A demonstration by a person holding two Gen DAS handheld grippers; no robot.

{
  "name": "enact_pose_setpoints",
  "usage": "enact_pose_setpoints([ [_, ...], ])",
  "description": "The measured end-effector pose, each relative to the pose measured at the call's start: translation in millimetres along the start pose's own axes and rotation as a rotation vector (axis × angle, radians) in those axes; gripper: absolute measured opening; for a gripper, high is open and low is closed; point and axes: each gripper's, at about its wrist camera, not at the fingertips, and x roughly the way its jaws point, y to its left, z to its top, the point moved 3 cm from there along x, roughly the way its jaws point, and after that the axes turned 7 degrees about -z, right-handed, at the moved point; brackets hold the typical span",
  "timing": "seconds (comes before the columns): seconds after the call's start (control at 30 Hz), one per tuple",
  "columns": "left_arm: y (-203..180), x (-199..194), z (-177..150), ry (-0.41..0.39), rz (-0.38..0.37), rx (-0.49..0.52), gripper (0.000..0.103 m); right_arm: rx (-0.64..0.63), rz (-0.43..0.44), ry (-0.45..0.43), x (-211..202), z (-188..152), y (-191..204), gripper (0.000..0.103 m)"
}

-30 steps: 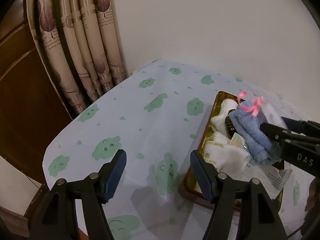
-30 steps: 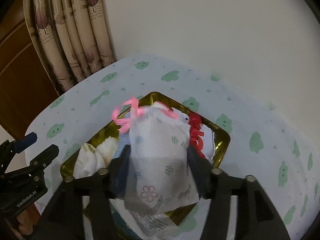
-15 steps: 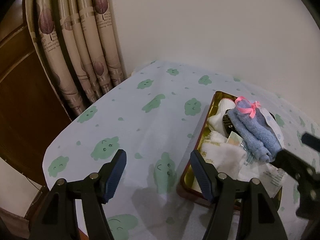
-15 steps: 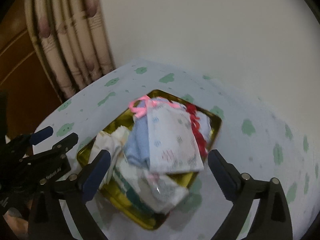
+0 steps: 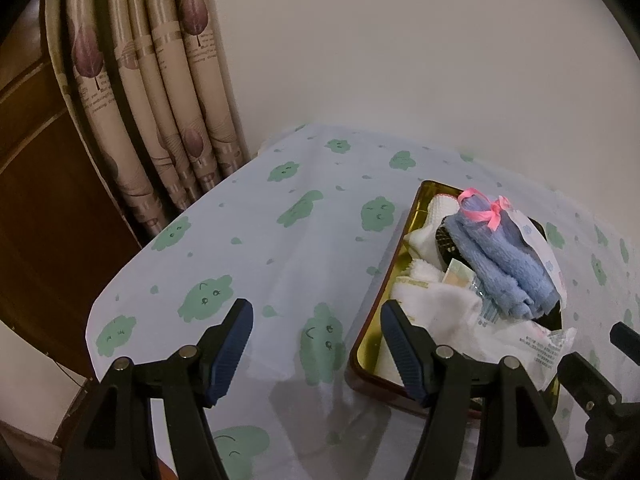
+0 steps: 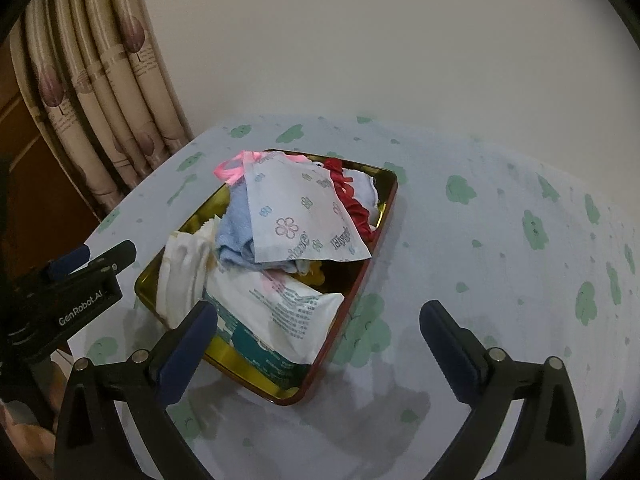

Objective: Organize soft objects

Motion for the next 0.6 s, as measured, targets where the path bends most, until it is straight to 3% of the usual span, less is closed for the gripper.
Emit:
enact_pose_setpoints([
  [0.6,-6,-1,-2,0.001,-0.001,0.024,0.068,-0.025,-0.012,0.015,1,-7,10,0.101],
])
